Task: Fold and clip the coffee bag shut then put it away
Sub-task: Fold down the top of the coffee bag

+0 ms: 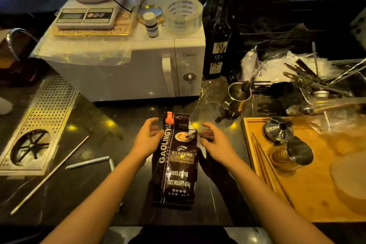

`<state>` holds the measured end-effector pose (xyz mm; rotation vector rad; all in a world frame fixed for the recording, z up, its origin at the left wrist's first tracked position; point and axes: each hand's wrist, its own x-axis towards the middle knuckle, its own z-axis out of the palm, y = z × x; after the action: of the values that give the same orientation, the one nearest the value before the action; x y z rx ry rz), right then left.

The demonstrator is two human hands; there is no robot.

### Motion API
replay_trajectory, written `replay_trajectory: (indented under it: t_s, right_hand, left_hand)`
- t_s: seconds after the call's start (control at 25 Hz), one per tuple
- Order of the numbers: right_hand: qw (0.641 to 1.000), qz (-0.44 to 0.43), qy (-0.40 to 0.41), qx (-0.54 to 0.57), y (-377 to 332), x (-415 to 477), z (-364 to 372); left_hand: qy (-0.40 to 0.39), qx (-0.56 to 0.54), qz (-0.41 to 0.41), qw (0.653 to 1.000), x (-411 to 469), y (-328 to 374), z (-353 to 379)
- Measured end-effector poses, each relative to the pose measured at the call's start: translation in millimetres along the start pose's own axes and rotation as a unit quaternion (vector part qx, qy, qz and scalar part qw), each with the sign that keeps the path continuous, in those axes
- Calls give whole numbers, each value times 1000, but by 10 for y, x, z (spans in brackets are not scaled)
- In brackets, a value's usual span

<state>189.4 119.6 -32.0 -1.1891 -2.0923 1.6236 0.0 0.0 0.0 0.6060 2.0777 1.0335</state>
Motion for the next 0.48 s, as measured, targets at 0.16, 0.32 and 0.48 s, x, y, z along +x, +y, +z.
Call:
replay_trajectory:
  t_s: [0.16, 0.32, 0.48]
  right_hand:
    - [998, 42, 4, 43, 6, 111, 160]
    - [998, 38, 27, 53, 29, 231, 201]
    - [993, 60, 49, 94, 14, 252, 266]
  left_hand:
    - [-54, -92, -73, 992, 105, 0, 31]
    - [-61, -175, -99, 978, 140, 1, 71]
    - [-79, -222, -127, 964, 252, -139, 48]
